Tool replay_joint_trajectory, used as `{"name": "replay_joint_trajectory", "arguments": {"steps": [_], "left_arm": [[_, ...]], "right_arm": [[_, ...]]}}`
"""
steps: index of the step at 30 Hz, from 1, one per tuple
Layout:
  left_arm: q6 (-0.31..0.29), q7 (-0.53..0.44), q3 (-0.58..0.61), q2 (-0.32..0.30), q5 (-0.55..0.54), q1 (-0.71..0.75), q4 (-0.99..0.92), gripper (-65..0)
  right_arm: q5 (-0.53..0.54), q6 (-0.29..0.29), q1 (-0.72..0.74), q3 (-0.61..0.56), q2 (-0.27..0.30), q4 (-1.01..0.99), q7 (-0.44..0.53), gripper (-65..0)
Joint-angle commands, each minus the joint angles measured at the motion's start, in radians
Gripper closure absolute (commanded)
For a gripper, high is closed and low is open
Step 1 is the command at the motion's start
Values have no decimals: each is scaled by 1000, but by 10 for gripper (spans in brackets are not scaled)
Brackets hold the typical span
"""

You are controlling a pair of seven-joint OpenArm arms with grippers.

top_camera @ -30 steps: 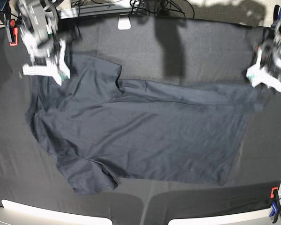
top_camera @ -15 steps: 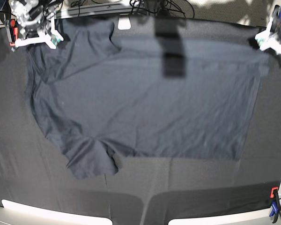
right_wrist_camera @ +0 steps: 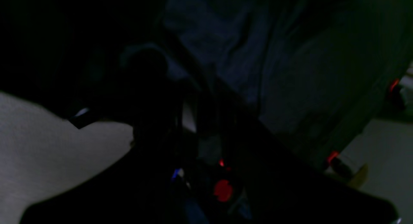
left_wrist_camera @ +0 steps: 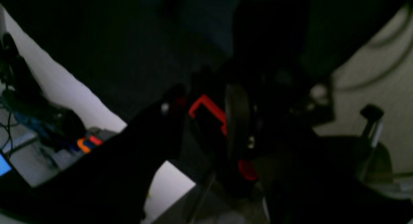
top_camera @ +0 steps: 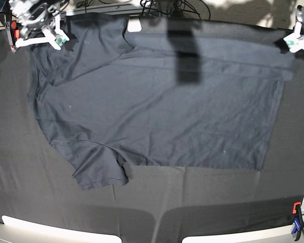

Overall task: Layout the t-shirt on the table in an organized manner, then fold the t-shirt properly
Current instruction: 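Grasp the shirt edge with both grippers and pull it taut, then release the collar edge and raise both grippers off the shirt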

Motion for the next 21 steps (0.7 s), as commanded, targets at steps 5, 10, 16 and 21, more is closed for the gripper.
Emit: {"name": "replay_joint_trajectory", "arguments": {"steps": [5, 10, 16, 21], "left_arm": [[-65, 75, -12, -18, -84, 4, 61, -199], [-65, 132, -12, -17, -222, 4, 153, -199], [-64, 151, -14, 63, -298, -8, 272, -199], [-64, 124, -19, 246, -301, -48, 314, -199]], "right_arm": [[-2, -8, -49, 7, 61, 47, 0, -112], [18, -9, -49, 7, 60, 88, 28, -112], [99, -58, -40, 7, 53, 145, 31, -112], [164, -79, 33, 7, -47, 158, 42, -112]]}}
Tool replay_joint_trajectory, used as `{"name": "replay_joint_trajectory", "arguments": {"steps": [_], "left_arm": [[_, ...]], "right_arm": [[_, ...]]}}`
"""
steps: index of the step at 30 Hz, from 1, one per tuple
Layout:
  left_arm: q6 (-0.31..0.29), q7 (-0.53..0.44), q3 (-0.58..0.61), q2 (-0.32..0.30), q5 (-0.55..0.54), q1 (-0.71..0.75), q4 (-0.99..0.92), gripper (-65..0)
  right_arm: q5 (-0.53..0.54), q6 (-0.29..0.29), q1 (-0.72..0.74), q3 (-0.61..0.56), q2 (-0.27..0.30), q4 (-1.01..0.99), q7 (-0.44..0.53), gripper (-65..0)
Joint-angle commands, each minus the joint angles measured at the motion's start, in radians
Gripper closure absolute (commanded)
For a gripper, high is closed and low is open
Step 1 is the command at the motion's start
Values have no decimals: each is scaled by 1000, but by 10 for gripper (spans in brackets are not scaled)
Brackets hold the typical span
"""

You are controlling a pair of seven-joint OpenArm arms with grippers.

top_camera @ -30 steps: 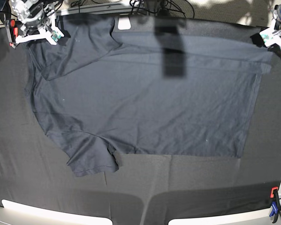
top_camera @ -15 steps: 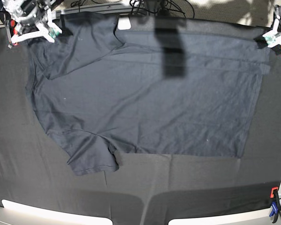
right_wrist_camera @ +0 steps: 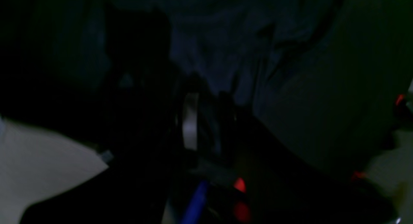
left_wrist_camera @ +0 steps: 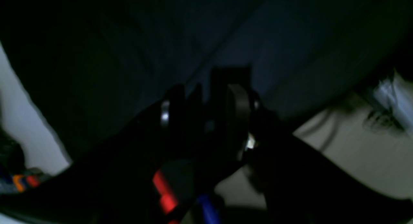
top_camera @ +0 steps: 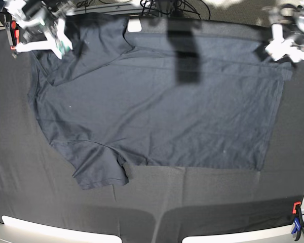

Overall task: Layout the t-shirt on the table in an organized manner, then fold the t-shirt properly
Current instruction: 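Release the collar edge and raise both grippers off the shirt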

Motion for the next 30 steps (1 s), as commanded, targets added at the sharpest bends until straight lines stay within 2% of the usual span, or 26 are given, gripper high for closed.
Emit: {"name": "replay_joint_trajectory", "arguments": {"steps": [1, 5, 7, 10, 11, 14, 17, 21, 26, 30], "left_arm": [[10, -30, -8, 16, 2, -6, 19, -199], [6, -37, -8, 117, 1, -47, 19, -199], [6, -40, -8, 140, 1, -57, 19, -199], [6, -48, -8, 150, -8, -62, 20, -199], [5, -48, -8, 149, -14, -62, 19, -199], [6, -47, -8, 149, -13, -61, 19, -199], [6, -47, -8, 149, -13, -61, 19, -199], [5, -51, -8, 149, -13, -64, 19, -199], [3, -51, -8, 150, -17, -90, 19, -199], [2, -52, -8, 149, -69, -102, 19, -199]], "right_arm": [[22, -6, 21, 6, -13, 20, 19, -112], [106, -2, 109, 6, -131, 20, 10, -114], [135, 22, 139, 6, -169, 20, -34, -154], [155, 62, 165, 6, -194, 20, -136, -250], [155, 67, 165, 6, -194, 20, -153, -262], [200, 79, 136, 10, -196, 20, -158, -262], [199, 124, 67, 44, -217, 20, -131, -261], [248, 205, -34, 193, -274, 20, -75, -261], [481, 369, -54, 459, -373, 19, -71, -261], [607, 452, -47, 602, -418, -3, -114, -261]]}}
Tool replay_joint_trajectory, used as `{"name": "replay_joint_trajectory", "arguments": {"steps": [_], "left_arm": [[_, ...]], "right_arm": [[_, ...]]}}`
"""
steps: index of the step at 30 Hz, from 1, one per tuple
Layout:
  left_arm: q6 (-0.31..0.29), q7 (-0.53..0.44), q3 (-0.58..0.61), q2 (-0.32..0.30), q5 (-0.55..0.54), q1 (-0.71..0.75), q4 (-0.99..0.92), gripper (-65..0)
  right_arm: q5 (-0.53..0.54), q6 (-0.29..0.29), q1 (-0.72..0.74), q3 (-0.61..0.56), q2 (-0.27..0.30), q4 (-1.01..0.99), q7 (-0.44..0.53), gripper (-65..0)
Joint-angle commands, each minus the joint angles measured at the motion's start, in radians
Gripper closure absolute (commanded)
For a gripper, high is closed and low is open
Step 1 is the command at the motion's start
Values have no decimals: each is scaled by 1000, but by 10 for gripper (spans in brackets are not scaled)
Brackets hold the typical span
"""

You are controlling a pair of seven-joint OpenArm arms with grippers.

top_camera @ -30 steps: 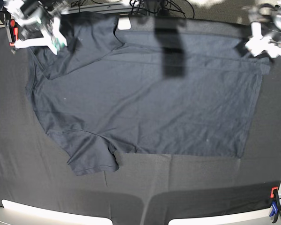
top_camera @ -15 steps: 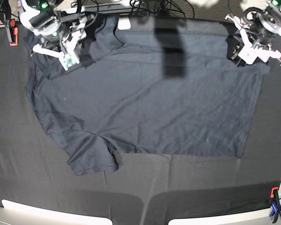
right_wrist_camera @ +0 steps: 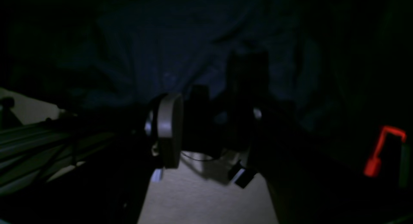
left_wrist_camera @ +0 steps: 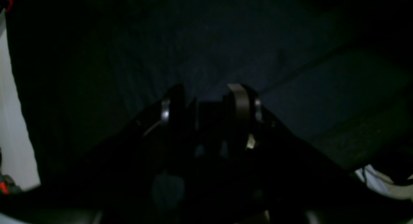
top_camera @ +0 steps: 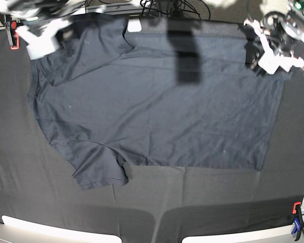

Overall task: Layout the t-shirt on the table in an organized manner, then fold the t-shirt properly
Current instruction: 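Release the collar edge and raise both grippers off the shirt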

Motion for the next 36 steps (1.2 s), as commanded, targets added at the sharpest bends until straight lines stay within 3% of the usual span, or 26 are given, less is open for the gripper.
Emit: {"name": "replay_joint_trajectory", "arguments": {"steps": [1, 8, 13, 20, 27, 29, 33, 36], "left_arm": [[5, -24, -7, -8, -15, -2, 17, -199], [-15, -24, -7, -8, -68, -8, 17, -199], [-26, -24, -7, -8, -95, -9, 17, -199], [-26, -24, -7, -8, -94, -12, 17, -199], [-26, -23, -7, -8, -94, -24, 17, -199], [-26, -24, -7, -8, -94, -29, 17, -199], [-26, -23, -7, -8, -95, -30, 17, -199], [-26, -24, -7, -8, -95, -30, 18, -199]], "right_arm": [[26, 29, -9, 19, 5, -9, -5, -261], [57, 103, 59, 23, 4, -235, -8, -261], [102, 125, 124, 21, 2, -328, -25, -261], [109, 143, 138, 21, 2, -356, -72, -261], [230, 166, 138, 16, -3, -356, -148, -257], [244, 166, 138, 17, -2, -356, -140, -198], [258, 166, 139, 17, -2, -356, -108, -9], [258, 166, 147, 17, -2, -356, -82, 0]]}}
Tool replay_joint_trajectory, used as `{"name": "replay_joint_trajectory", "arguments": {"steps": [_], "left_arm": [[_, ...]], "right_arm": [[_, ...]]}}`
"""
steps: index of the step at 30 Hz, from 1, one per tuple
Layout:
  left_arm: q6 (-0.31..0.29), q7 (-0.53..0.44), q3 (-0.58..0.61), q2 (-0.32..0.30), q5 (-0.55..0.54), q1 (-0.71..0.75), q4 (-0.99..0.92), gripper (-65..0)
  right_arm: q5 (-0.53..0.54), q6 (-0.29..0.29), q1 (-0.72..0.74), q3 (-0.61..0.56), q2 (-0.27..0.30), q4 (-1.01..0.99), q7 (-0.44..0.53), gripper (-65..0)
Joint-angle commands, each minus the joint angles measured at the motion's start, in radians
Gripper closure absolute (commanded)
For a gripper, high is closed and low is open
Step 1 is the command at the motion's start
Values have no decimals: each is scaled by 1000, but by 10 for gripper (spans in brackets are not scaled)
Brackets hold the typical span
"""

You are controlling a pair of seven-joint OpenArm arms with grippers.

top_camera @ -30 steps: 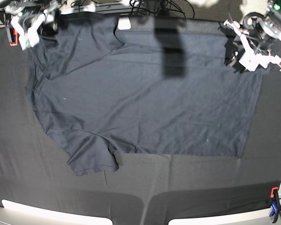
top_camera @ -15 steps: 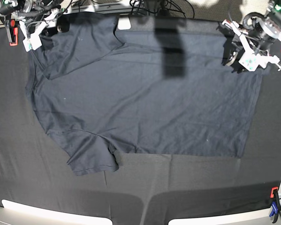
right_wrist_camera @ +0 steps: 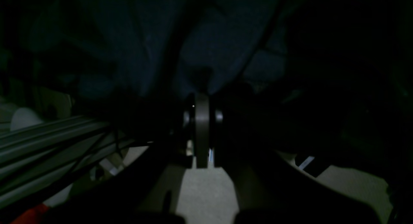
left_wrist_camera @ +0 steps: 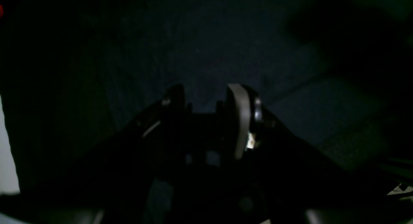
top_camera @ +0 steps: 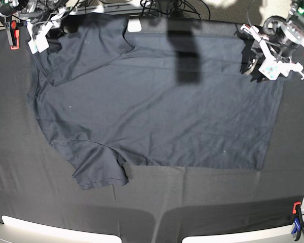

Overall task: Layout the t-shirt on the table in an organized manner, then fold the t-shirt properly
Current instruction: 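Release the collar edge and raise both grippers off the shirt, then move the right gripper down along the shirt side toward the sleeve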

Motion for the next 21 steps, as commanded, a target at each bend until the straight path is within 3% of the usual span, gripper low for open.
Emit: {"name": "replay_joint_trajectory", "arguments": {"steps": [1, 9, 21], "left_arm": [[3, -24, -6, -11, -9, 1, 18, -199], [3, -24, -6, -11, -11, 1, 43, -199], [1, -24, -6, -11, -76, 1, 63, -199]], "right_arm": [[21, 20, 8, 5, 11, 12, 35, 0], [77, 20, 150, 5, 12, 13, 44, 0], [39, 20, 463, 5, 11, -48, 84, 0]]}}
